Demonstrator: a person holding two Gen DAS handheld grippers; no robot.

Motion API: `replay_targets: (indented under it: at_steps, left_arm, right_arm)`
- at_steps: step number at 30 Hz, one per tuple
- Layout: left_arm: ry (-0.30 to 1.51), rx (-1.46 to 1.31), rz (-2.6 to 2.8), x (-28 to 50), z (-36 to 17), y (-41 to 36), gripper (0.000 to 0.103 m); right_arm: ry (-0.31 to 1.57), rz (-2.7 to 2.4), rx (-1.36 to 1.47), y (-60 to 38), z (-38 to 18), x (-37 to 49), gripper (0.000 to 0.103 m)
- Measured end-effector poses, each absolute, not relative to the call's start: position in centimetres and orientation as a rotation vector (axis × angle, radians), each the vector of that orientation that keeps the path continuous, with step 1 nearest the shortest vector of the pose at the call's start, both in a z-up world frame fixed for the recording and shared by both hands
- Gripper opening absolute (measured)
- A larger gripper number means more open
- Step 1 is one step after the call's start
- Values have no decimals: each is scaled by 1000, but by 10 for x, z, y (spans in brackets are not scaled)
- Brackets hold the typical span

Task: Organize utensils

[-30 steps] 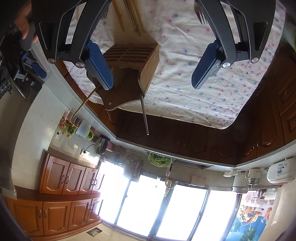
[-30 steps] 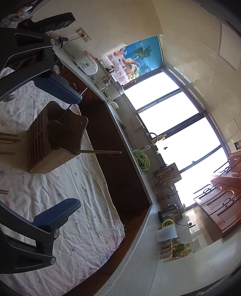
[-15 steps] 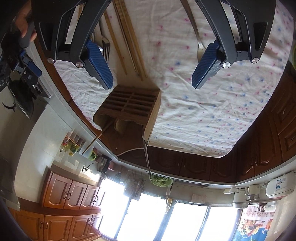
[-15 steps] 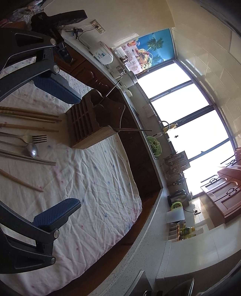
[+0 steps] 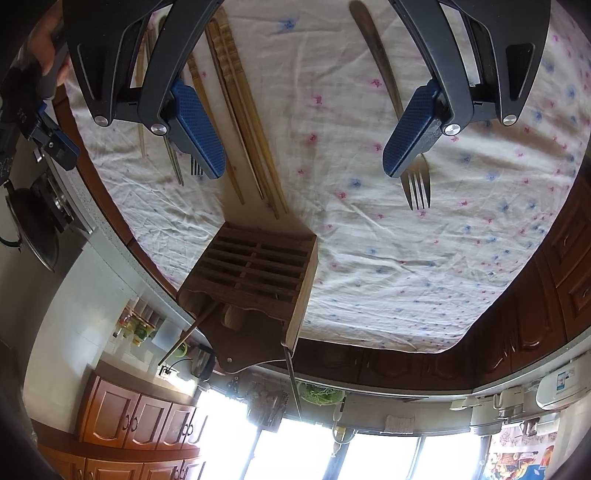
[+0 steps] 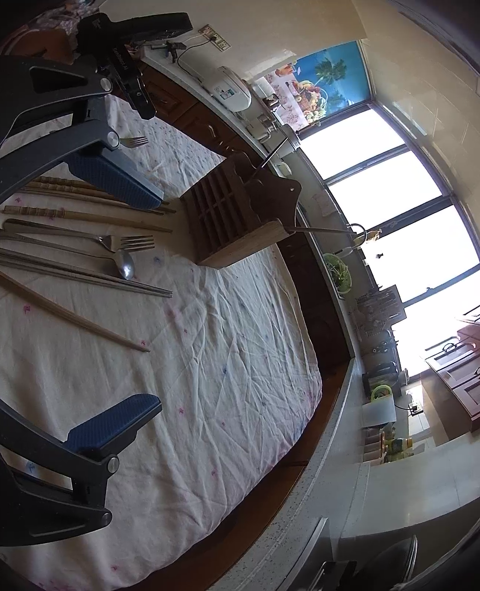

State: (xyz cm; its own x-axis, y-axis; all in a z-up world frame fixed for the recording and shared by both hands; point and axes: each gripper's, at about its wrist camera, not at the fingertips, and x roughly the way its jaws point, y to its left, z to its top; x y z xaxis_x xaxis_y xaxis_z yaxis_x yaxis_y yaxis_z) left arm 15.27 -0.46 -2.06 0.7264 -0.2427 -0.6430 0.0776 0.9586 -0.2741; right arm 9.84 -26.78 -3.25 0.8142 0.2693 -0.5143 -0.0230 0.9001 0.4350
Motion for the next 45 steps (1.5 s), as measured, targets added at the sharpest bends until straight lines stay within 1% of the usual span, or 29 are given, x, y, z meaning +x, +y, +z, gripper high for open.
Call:
replay_targets:
  at_steps: [3,5,9,10,12,13,14,15,17,18,20,22,26,34,38,45]
  left_arm:
    - [747,-224,-186,156,-21,-9,89]
    - [753,-215,-190,159,-21,-10,89]
    - [772,-194,-191,166,-24,-14,89]
    - [780,-188,-191,168,-25,-16,89]
    - [797,-177,-197,173,-29,-19,83]
    - [810,-168,-199,176,-31,-21,81]
    - [823,-161,-199,179,-33,-23,76]
    - [837,-157,-201,183,-35,-24,71]
    - [864,-151,-208,190,-39,-28,65]
    - [875,-147,-210,194,-42,-30,62]
    - [894,-139,-213,201,-45,-34,57]
    - [907,-132,-217,208,-48,-37,55]
    - [939,-116,-222,223,-55,-44,49]
    - [995,-96,-228,246,-72,-56,46]
    - [1018,-80,-228,256,-81,-61,44]
    - [997,-26,-241,267,-82,-70,45]
  right_arm:
    - [617,162,413,-264,-32,103,91]
    - [626,161,409,-263,-33,106,83]
    - [644,158,400,-261,-34,113,75]
    - [650,159,397,-259,-34,115,71]
    - [668,163,388,-256,-36,120,65]
    - [678,168,387,-255,-38,123,61]
    - [688,174,385,-253,-39,126,55]
    - [702,179,381,-251,-41,130,52]
    - [731,189,365,-245,-45,138,40]
    - [745,196,358,-242,-48,142,38]
    - [777,205,346,-237,-53,152,28]
    - [805,209,336,-233,-59,160,24]
    - [858,220,333,-226,-71,177,18]
    - [949,227,294,-213,-94,197,10]
    - [948,224,269,-211,-93,203,10]
    - [958,224,237,-208,-94,216,7]
